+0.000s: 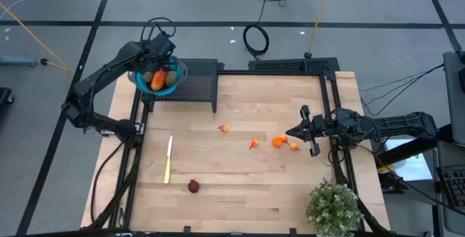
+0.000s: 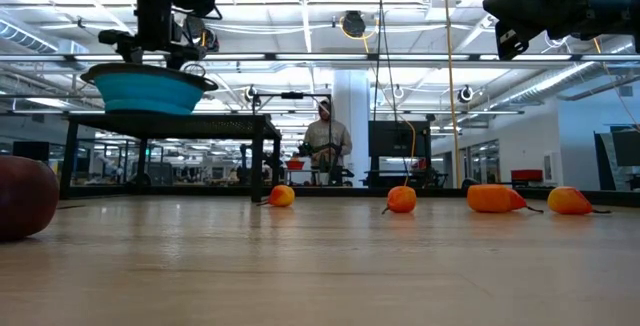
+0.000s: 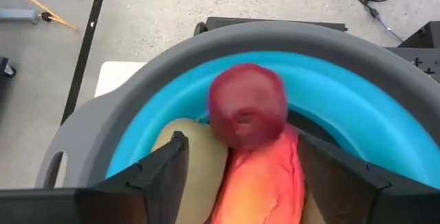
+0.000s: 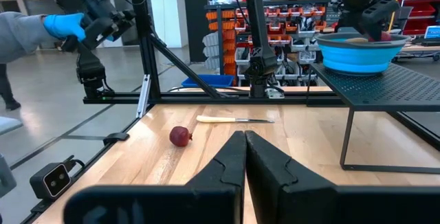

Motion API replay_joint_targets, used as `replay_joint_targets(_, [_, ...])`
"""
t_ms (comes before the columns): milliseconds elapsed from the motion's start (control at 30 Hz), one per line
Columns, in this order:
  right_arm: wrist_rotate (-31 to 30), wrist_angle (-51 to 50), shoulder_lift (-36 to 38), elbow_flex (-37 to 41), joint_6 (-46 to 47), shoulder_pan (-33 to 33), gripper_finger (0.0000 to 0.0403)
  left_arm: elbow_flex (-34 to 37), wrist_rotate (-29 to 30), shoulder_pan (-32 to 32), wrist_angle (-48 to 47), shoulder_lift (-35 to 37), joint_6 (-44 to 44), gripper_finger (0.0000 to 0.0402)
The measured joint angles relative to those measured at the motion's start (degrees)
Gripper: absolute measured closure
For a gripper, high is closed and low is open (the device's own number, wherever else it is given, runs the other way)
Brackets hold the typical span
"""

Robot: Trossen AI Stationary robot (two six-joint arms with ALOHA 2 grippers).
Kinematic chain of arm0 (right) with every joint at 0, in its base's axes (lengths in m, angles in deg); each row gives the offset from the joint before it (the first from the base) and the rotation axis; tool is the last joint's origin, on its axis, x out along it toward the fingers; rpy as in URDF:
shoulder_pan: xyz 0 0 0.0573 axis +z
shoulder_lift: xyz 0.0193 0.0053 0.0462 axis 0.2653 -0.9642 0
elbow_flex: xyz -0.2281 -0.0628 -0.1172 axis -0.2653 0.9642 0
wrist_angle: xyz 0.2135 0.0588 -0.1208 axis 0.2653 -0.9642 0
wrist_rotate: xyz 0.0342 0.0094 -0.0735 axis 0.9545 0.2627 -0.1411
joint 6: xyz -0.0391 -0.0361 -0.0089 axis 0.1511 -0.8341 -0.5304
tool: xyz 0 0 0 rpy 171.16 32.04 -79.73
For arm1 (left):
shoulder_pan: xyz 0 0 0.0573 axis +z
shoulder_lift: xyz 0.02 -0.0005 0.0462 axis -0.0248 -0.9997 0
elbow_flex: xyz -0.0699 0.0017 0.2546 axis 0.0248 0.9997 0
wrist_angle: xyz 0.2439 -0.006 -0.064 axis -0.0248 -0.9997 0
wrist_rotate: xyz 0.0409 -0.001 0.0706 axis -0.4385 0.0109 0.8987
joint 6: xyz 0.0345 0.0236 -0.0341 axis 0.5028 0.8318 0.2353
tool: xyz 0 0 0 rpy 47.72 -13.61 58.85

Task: Pick & Place Fruit
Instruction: Put the pomegranate into the blue strainer bowl on the shelf

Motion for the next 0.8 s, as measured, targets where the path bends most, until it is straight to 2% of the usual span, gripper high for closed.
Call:
replay_joint_targets(100, [0.0, 0.0, 0.0, 0.0, 0.0, 0.0, 0.0399, 0.0, -0.7, 0.0, 0.0, 0.0, 0.0, 0.0111])
replay_joint_targets(167, [0.0, 0.0, 0.0, 0.0, 0.0, 0.0, 0.0399, 0.0, -3.1, 0.0, 0.0, 0.2, 0.0, 0.0102])
replay_joint_targets(400, [0.2, 0.0, 0.0, 0.0, 0.0, 0.0, 0.0399, 0.0, -19.7, -2.1, 0.1, 2.2, 1.5, 0.0094])
replay_joint_targets(500, [0.2, 0.0, 0.0, 0.0, 0.0, 0.0, 0.0399, 0.0, -23.2, -5.9, 0.0, 3.9, 1.6, 0.0093])
replay_joint_targets(567, [0.2, 0.0, 0.0, 0.0, 0.0, 0.0, 0.0399, 0.0, -22.1, -9.0, -0.1, 5.1, 0.6, 0.0093])
replay_joint_targets(800, [0.2, 0.0, 0.0, 0.0, 0.0, 0.0, 0.0399, 0.0, -11.5, -19.6, 0.0, 9.1, -5.2, 0.0093])
